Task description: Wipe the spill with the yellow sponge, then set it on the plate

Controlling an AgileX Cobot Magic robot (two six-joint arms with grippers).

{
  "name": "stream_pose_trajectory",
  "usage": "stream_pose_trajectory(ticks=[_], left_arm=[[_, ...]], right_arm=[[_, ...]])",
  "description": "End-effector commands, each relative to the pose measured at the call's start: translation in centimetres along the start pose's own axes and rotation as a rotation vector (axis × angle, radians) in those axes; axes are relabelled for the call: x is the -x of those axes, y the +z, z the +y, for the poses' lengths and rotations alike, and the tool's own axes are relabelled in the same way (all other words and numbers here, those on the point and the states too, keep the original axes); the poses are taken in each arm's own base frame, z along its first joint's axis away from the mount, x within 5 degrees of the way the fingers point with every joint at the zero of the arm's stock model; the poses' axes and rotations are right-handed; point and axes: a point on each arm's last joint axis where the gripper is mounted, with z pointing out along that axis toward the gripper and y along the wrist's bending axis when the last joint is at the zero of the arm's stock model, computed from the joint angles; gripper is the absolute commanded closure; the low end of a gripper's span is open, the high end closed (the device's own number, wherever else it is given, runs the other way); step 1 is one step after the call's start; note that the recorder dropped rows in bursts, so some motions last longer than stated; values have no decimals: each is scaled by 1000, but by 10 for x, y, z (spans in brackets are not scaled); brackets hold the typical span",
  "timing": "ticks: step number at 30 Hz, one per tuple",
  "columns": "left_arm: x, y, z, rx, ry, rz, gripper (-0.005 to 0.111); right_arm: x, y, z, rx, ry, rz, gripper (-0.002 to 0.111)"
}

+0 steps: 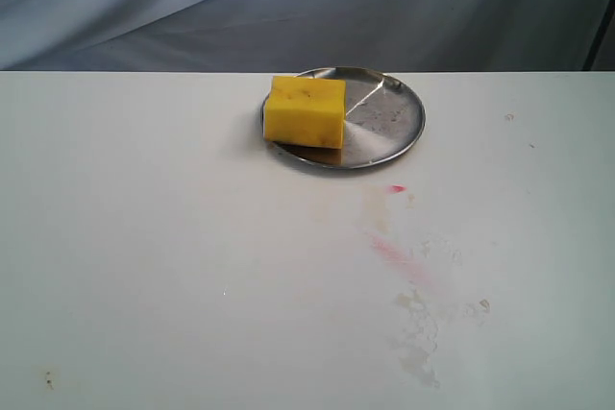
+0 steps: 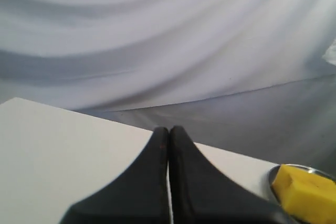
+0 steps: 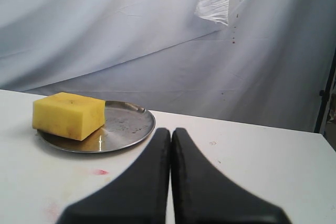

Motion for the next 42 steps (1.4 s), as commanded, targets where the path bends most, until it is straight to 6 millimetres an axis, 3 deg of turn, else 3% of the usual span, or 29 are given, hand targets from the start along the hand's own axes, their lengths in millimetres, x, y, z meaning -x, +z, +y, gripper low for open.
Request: stream_pose_trajectory(ticks=[1,8,21,29,32,34,42], left_arm=[[-19,-9,2,-14,-72,-12,107],[-38,-17,4,-33,-52,-10,107],[-41,-17,3,-48,-50,20,107],[-43,-17,15,79,-206,20,107],[-56,-14,19,76,-223,3,107],[-71,-12,22,64,-206,7,107],[-70,-12,18,-6,18,-4,107]], right_arm=[[-1,0,0,-9,-7,-1,108],[-1,0,0,-9,-7,-1,108],[-1,0,0,-9,-7,-1,108],[-1,0,0,-9,-7,-1,108],[-1,0,0,-9,-7,-1,108],[-1,0,0,-9,-7,-1,108],[-1,0,0,-9,-7,-1,108]])
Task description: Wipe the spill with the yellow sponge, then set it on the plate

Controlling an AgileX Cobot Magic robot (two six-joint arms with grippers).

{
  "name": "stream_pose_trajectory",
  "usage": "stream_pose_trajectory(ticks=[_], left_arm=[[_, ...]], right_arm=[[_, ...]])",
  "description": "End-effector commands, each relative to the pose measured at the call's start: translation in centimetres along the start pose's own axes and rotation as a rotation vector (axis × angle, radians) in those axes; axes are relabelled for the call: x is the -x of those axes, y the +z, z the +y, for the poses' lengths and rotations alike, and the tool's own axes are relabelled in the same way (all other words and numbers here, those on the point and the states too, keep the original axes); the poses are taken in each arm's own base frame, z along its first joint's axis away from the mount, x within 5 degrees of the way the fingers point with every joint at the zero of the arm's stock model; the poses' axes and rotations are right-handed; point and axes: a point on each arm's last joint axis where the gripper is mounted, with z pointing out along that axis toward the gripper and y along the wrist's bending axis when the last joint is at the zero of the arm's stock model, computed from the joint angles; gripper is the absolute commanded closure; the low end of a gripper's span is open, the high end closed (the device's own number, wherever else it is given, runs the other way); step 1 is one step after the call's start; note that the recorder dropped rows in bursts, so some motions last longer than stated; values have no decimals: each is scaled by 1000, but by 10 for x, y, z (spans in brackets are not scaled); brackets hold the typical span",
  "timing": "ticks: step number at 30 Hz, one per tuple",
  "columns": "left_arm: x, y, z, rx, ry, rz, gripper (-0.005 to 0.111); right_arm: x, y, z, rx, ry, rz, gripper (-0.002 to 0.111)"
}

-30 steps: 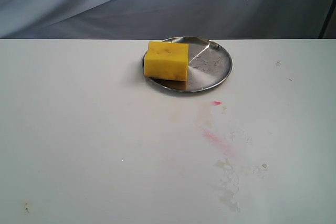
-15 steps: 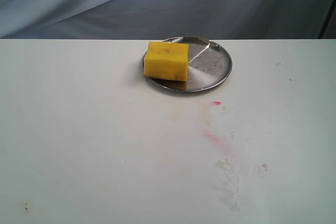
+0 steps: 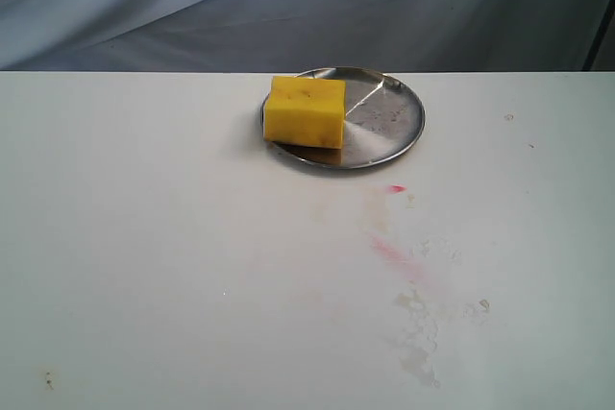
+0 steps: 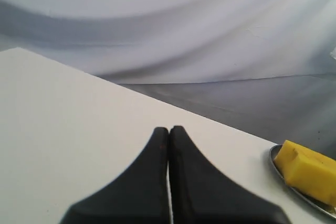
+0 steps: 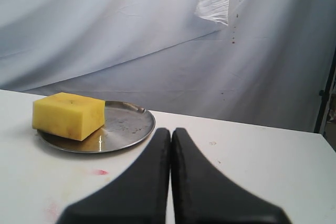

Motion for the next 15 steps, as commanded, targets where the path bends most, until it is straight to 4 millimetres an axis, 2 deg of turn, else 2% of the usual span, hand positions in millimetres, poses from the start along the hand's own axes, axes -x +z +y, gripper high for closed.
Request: stream_pose_trajectory(ticks=[1,6,15], left_arm=[[2,-1,-3,-48,130,-40,107],[2,-6,-4,-75,197,-64,107],[0,-6,-4,-70,186,-43,107]], right_arm=[[-1,0,0,-9,-7,-1,108],[-1,0,0,-9,-7,-1,108],[-1,0,0,-9,-7,-1,108]])
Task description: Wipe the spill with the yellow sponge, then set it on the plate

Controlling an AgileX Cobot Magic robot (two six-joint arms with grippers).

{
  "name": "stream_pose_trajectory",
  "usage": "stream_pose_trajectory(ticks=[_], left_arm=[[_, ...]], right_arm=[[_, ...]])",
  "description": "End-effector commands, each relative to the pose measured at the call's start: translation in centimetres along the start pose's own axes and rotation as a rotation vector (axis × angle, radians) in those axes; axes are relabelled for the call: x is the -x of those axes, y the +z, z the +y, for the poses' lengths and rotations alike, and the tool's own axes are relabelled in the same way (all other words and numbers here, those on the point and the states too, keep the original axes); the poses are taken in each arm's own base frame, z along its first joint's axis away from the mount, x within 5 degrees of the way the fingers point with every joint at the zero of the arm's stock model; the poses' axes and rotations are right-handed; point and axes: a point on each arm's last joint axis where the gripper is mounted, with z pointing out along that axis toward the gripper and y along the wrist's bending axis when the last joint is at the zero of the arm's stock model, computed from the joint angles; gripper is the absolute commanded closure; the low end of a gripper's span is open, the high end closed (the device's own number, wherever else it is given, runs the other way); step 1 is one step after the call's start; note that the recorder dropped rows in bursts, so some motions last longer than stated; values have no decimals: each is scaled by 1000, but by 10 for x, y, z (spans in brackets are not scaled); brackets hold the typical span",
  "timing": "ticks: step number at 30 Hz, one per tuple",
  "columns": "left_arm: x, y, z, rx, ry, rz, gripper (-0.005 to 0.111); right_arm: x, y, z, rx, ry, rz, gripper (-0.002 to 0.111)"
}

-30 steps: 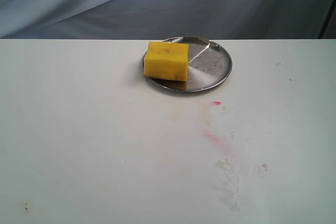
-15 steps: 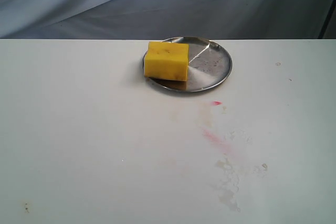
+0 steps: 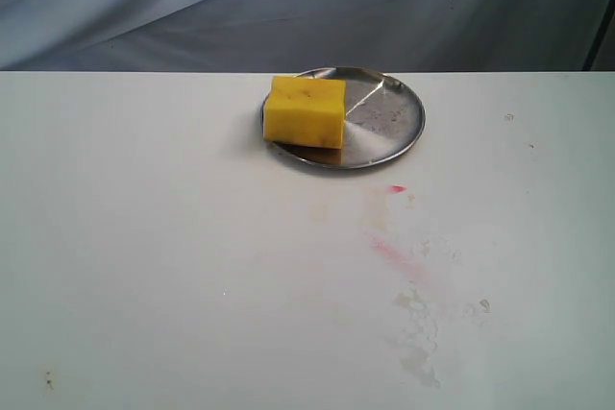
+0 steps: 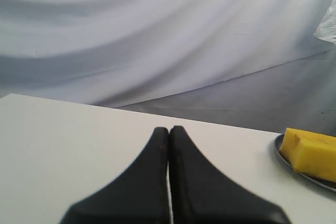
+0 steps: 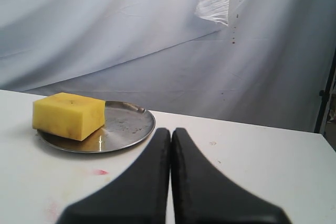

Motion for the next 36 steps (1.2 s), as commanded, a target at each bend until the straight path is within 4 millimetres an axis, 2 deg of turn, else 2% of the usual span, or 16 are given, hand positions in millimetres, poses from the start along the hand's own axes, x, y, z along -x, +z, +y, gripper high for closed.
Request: stream_pose_trajectory(ticks=[1,36], left_arm=[[-2,0,0,-6,1,3,107],[-4,0,0,-1,25,30,107]], right_arm=[[-1,0,0,-9,-7,-1,108],[-1,0,0,-9,-7,-1,108]])
